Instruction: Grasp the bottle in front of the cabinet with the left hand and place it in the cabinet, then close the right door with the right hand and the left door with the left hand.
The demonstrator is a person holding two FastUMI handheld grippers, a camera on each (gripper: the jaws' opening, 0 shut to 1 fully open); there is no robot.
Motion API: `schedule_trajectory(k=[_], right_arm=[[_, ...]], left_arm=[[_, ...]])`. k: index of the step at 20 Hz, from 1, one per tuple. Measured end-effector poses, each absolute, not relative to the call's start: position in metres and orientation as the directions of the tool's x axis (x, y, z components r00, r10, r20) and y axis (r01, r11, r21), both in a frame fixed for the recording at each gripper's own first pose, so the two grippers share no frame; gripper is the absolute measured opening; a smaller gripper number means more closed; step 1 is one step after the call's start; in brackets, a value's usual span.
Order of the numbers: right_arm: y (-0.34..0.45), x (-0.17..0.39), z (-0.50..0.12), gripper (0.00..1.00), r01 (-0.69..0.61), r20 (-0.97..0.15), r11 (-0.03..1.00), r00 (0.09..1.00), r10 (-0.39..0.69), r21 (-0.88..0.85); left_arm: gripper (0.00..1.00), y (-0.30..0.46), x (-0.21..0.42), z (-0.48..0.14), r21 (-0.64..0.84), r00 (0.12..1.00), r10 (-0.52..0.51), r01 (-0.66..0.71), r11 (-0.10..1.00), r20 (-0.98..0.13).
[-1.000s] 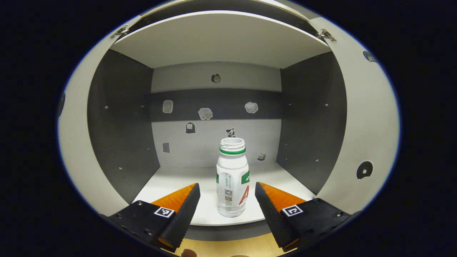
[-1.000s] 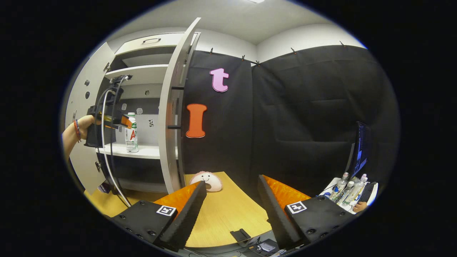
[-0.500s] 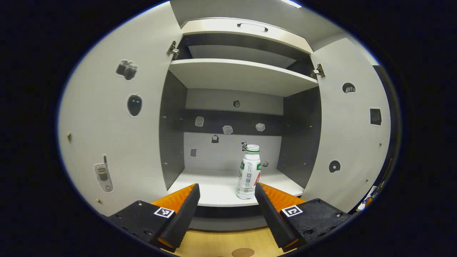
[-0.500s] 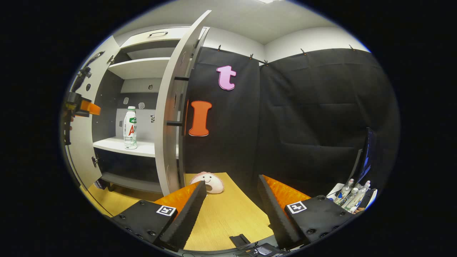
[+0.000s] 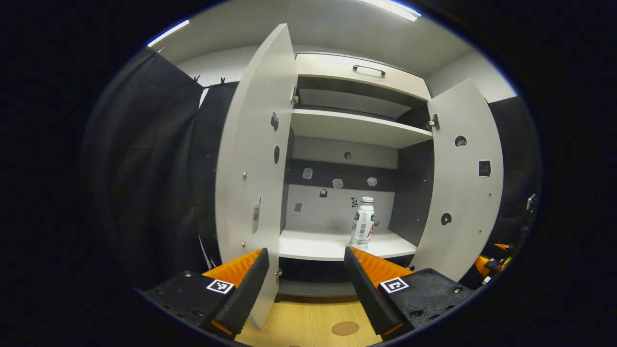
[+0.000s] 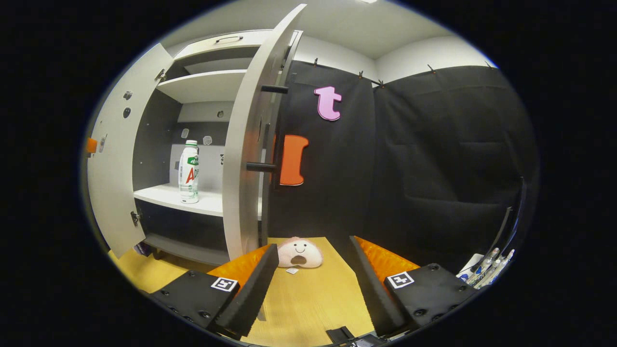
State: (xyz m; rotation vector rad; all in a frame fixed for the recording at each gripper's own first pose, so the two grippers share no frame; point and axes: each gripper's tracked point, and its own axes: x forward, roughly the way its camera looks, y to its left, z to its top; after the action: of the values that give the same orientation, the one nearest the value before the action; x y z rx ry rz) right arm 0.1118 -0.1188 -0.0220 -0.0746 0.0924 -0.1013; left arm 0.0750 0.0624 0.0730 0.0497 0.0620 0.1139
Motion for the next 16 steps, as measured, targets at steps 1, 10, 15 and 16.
schedule_trajectory(k=[1, 10, 15, 16], right_arm=[[-0.117, 0.115, -0.023, 0.97, 0.094, -0.093, 0.993, 0.991, -0.101, -0.077], [-0.100, 0.112, -0.030, 0.94, 0.080, -0.098, 0.993, 0.991, -0.088, -0.087], [-0.061, 0.108, -0.036, 0.95, 0.012, -0.118, 0.999, 0.993, -0.017, -0.044], [-0.051, 0.107, -0.036, 0.95, -0.002, -0.115, 0.999, 0.993, -0.003, -0.043]], left_arm=[[0.95, 0.071, 0.071, 0.076, 0.052, 0.991, 0.121, -0.118, 0.992, -0.053], [0.95, 0.134, 0.021, 0.076, 0.058, 0.974, 0.225, -0.222, 0.973, -0.041], [0.95, 0.163, 0.002, 0.078, 0.029, 0.962, 0.271, -0.270, 0.962, -0.034], [0.95, 0.168, -0.001, 0.077, 0.029, 0.959, 0.281, -0.280, 0.960, -0.034]])
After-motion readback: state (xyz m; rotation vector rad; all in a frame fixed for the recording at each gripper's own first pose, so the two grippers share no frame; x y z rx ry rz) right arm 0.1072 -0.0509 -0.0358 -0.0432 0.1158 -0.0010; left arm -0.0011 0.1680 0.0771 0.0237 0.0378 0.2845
